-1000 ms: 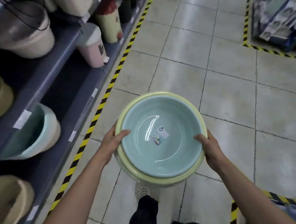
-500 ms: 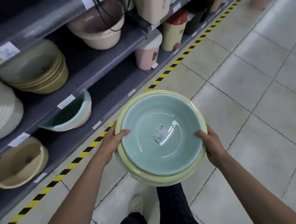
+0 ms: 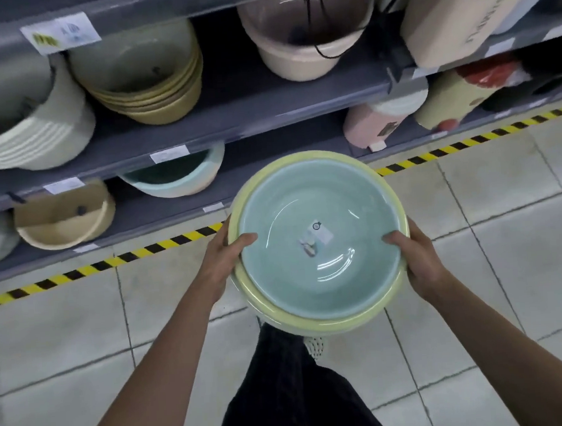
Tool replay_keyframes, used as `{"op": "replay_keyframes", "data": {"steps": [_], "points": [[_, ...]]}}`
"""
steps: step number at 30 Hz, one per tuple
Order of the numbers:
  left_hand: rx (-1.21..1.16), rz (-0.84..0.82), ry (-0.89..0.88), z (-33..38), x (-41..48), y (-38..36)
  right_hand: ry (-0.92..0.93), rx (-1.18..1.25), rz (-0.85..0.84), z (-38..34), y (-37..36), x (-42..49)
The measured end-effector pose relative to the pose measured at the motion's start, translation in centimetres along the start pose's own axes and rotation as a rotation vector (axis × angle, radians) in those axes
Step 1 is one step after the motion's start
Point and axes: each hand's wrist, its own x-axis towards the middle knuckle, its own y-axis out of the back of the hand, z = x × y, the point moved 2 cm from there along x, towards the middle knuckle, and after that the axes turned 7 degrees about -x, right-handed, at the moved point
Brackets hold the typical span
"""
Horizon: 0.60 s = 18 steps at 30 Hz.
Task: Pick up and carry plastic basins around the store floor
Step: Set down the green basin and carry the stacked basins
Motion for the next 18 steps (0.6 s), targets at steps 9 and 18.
{"op": "replay_keyframes", "data": {"steps": [9,18], "points": [[-0.079,0.065,0.018,-3.7,11.4,-3.0,-0.036,-0.103,-0.031,0.9,1.4,13.8],[-0.105,0.132,0.036,-9.4,25.3,-4.1,-0.066,-0.111,-0.094,5.1,0.5,29.9]]}}
